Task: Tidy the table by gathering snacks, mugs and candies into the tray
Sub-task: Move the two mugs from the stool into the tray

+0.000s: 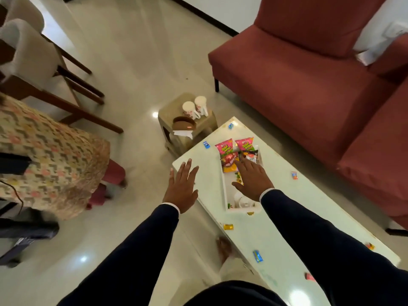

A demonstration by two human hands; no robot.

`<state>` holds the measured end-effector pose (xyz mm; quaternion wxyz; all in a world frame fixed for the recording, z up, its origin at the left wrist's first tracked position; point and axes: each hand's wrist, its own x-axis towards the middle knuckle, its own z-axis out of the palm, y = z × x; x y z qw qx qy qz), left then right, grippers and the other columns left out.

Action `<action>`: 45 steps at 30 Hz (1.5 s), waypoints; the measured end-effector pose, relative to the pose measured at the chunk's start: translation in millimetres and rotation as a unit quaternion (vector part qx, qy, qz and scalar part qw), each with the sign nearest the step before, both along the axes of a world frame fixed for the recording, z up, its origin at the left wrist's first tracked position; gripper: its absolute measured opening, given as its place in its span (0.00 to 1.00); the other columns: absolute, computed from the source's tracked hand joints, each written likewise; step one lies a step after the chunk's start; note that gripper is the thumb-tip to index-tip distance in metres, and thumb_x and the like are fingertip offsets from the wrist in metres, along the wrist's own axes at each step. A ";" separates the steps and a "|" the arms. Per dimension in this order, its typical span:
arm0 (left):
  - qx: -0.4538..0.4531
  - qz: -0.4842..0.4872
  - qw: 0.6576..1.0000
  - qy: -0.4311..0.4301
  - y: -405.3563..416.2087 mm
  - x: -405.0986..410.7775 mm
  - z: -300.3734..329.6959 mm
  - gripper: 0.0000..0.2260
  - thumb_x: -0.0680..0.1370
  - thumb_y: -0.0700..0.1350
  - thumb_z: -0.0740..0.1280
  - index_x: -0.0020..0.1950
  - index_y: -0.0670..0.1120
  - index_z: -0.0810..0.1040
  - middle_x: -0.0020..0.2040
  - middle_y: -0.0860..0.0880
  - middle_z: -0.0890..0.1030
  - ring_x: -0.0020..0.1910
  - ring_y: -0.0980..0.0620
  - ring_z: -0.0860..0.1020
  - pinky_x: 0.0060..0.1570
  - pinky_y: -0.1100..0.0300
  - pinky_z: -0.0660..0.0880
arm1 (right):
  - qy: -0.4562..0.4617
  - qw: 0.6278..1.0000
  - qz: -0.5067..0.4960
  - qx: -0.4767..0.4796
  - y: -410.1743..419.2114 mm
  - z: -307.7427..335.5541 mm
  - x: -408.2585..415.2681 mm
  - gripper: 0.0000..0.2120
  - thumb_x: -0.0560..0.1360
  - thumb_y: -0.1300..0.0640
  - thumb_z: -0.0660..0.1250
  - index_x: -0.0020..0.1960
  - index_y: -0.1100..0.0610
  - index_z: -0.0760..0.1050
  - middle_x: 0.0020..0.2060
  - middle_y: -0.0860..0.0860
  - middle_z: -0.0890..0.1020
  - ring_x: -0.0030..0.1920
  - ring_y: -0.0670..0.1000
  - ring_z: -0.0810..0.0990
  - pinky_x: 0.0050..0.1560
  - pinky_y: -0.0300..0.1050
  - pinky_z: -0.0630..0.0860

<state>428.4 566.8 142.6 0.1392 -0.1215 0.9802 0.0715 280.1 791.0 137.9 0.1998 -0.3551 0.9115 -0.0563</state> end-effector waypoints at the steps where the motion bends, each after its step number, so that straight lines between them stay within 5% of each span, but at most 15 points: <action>1: -0.001 0.002 1.000 0.003 -11.0 -9.7 -0.9 0.34 0.82 0.51 0.63 0.84 0.49 0.49 0.84 0.45 0.42 0.83 0.44 0.43 0.80 0.38 0.44 | 0.002 1.000 0.002 -0.005 -11.6 -0.8 -10.5 0.37 0.78 0.40 0.64 0.80 0.53 0.55 0.80 0.56 0.59 0.79 0.60 0.60 0.77 0.61 0.61; 16: 0.043 -0.055 0.997 -0.024 -193.8 -203.6 -49.8 0.31 0.81 0.47 0.61 0.82 0.48 0.53 0.84 0.43 0.46 0.83 0.40 0.44 0.79 0.37 0.45 | 0.012 0.995 -0.081 0.053 -170.4 -21.4 -162.1 0.37 0.77 0.41 0.66 0.80 0.53 0.57 0.79 0.56 0.61 0.77 0.60 0.64 0.75 0.58 0.64; 26: 0.112 -0.057 0.992 -0.010 -342.5 -389.7 -129.4 0.28 0.80 0.48 0.65 0.78 0.46 0.60 0.81 0.39 0.58 0.80 0.35 0.59 0.76 0.39 0.61 | -0.064 0.982 -0.178 0.006 -318.1 -86.5 -294.1 0.32 0.78 0.51 0.69 0.77 0.56 0.60 0.75 0.56 0.64 0.71 0.61 0.69 0.69 0.59 0.71; 33: 0.098 -0.074 0.990 -0.074 -357.4 -460.5 -203.4 0.44 0.72 0.66 0.72 0.78 0.46 0.57 0.74 0.40 0.67 0.65 0.36 0.75 0.62 0.43 0.72 | -0.018 0.991 -0.124 0.046 -396.0 -154.7 -367.9 0.36 0.73 0.56 0.71 0.77 0.56 0.60 0.74 0.55 0.65 0.65 0.62 0.73 0.60 0.58 0.76; 38: 0.068 -0.099 0.990 -0.073 -357.7 -475.0 -244.6 0.38 0.74 0.63 0.69 0.75 0.48 0.56 0.67 0.41 0.71 0.56 0.38 0.80 0.56 0.44 0.74 | -0.025 0.992 -0.091 0.084 -423.3 -195.5 -411.6 0.45 0.70 0.49 0.77 0.79 0.51 0.56 0.77 0.57 0.63 0.67 0.65 0.72 0.62 0.63 0.77; 45: 0.079 -0.098 0.991 -0.032 -359.2 -474.9 -269.5 0.40 0.72 0.63 0.73 0.75 0.47 0.57 0.66 0.41 0.70 0.49 0.40 0.81 0.49 0.47 0.78 | -0.077 0.990 -0.108 0.053 -438.8 -247.4 -432.8 0.39 0.71 0.46 0.76 0.76 0.46 0.59 0.71 0.57 0.67 0.61 0.63 0.76 0.60 0.57 0.80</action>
